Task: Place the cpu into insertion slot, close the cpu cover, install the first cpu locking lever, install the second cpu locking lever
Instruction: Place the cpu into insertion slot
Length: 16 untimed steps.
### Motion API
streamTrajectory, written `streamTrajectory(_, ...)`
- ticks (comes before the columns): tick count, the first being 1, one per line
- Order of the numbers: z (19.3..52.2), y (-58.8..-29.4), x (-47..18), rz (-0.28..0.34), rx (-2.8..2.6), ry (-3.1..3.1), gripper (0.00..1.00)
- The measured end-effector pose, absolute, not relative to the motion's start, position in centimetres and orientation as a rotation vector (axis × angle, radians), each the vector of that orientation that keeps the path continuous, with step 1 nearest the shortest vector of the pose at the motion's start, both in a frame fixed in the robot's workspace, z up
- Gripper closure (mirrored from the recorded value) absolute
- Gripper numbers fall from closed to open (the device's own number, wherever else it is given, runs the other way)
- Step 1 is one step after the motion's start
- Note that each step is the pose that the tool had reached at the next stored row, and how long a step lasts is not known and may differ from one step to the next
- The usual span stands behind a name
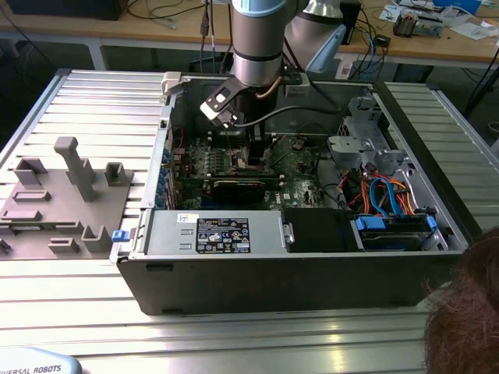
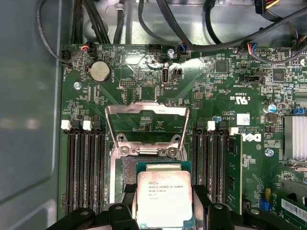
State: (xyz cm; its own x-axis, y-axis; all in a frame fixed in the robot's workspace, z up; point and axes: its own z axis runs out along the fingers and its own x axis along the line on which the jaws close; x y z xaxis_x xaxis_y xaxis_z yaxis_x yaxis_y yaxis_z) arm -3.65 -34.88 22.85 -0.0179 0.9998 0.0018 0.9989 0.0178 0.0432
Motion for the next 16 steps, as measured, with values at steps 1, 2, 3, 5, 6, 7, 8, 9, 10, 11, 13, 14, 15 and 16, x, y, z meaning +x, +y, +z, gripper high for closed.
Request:
streamTrajectory(1,22.82,-34.88,-3.66,0.05,2.181,2.22,0.45)
streamTrajectory(2,22.8,-34.88,-3.65,0.05,2.181,2.22,0.45)
streamTrajectory(3,22.78,-34.88,-3.65,0.05,2.181,2.22,0.45)
streamTrajectory(5,22.75,-34.88,-3.66,0.05,2.181,2.22,0.45)
streamTrajectory(6,22.73,-34.88,-3.65,0.05,2.181,2.22,0.45)
streamTrajectory(7,22.71,-34.88,-3.65,0.05,2.181,2.22,0.45)
streamTrajectory(8,22.69,-34.88,-3.65,0.05,2.182,2.22,0.45)
streamTrajectory(9,22.68,-34.88,-3.65,0.05,2.182,2.22,0.45)
streamTrajectory(10,22.66,-34.88,-3.66,0.05,2.182,2.219,0.45)
streamTrajectory(11,22.64,-34.88,-3.66,0.05,2.182,2.219,0.45)
streamTrajectory(13,22.6,-34.88,-3.66,0.05,2.182,2.219,0.45)
streamTrajectory(14,22.58,-34.88,-3.65,0.05,2.182,2.219,0.45)
streamTrajectory(15,22.56,-34.88,-3.66,0.05,2.182,2.219,0.45)
streamTrajectory(16,22.54,-34.88,-3.66,0.05,2.182,2.219,0.45)
